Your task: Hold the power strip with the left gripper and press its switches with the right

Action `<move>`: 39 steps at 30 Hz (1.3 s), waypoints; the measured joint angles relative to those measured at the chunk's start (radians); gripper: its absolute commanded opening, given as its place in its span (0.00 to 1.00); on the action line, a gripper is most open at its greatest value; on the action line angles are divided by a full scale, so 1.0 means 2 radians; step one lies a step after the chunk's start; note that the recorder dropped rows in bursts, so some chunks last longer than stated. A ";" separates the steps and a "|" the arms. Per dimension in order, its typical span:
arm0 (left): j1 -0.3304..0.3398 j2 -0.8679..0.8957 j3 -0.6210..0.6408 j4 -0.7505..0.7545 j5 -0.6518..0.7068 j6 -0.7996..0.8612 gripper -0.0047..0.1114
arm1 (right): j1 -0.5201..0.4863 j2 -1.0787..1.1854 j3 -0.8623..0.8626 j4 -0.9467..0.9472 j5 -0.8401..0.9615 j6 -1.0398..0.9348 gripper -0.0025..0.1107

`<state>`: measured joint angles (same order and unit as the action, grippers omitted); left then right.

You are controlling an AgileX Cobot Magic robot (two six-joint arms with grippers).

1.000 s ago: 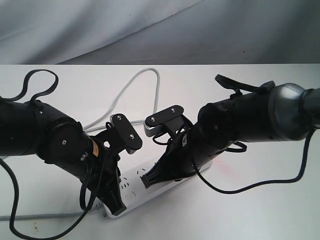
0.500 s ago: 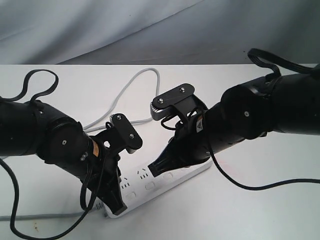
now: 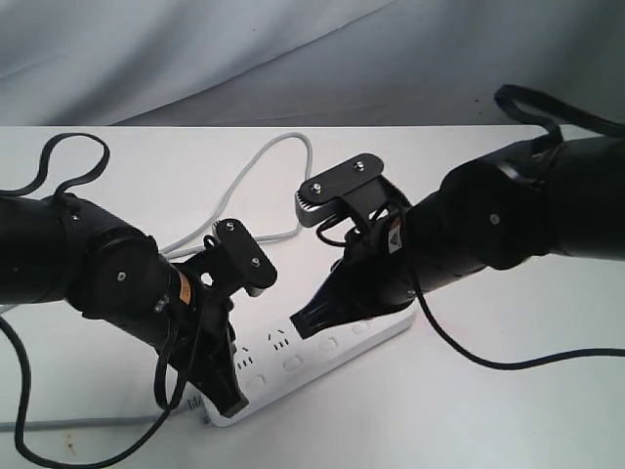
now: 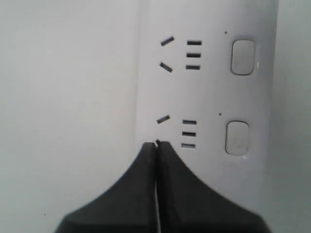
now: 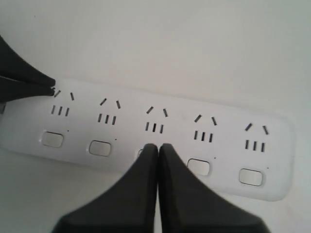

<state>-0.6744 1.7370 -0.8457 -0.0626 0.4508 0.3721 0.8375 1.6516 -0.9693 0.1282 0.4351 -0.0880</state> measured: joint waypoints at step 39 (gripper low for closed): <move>0.046 -0.633 0.412 -0.064 -0.398 -0.176 0.04 | 0.000 -0.753 0.438 -0.692 0.080 0.827 0.02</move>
<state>-0.5826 0.4709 -0.0220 -0.1897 -0.3443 0.0205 0.8375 0.1460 -0.0928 -1.2550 0.5955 1.5662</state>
